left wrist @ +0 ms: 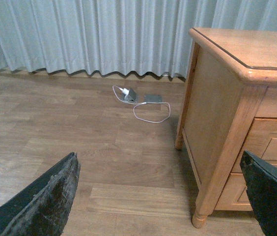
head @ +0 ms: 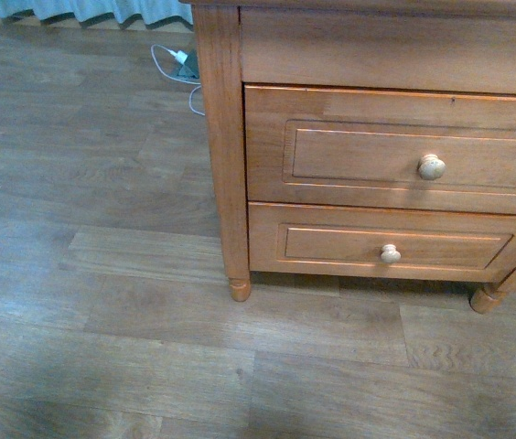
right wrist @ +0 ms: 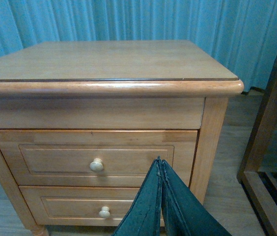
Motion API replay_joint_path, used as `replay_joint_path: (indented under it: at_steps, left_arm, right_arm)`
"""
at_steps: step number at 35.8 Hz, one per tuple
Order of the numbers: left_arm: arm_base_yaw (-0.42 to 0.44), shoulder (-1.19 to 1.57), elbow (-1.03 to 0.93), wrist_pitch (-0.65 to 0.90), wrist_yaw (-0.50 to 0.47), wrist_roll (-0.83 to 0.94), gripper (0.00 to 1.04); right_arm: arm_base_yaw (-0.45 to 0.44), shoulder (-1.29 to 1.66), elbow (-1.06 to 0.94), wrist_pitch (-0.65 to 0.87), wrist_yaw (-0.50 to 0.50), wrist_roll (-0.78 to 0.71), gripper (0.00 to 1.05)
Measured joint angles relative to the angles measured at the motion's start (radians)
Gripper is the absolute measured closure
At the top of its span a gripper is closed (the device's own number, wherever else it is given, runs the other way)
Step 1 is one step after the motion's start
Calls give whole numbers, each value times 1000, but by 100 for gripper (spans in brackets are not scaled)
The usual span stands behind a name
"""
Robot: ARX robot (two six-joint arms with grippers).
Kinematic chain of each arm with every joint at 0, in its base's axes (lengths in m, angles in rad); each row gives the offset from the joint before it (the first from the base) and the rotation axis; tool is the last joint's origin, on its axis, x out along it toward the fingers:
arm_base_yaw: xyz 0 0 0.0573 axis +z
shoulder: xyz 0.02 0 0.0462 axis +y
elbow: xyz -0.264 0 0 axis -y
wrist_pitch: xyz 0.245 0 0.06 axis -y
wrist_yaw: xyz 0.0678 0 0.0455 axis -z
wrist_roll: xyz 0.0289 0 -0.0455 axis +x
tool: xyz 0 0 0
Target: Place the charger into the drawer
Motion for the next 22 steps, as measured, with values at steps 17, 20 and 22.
replay_joint_path:
  at_steps: [17, 20, 22]
  left_arm:
    - [0, 0, 0, 0, 0, 0, 6]
    - [0, 0, 0, 0, 0, 0, 6]
    - [0, 0, 0, 0, 0, 0, 6]
  right_arm:
    - [0, -2, 0, -5, 0, -2, 84]
    - [0, -2, 0, -5, 0, -2, 64]
    - [0, -2, 0, -5, 0, -2, 52]
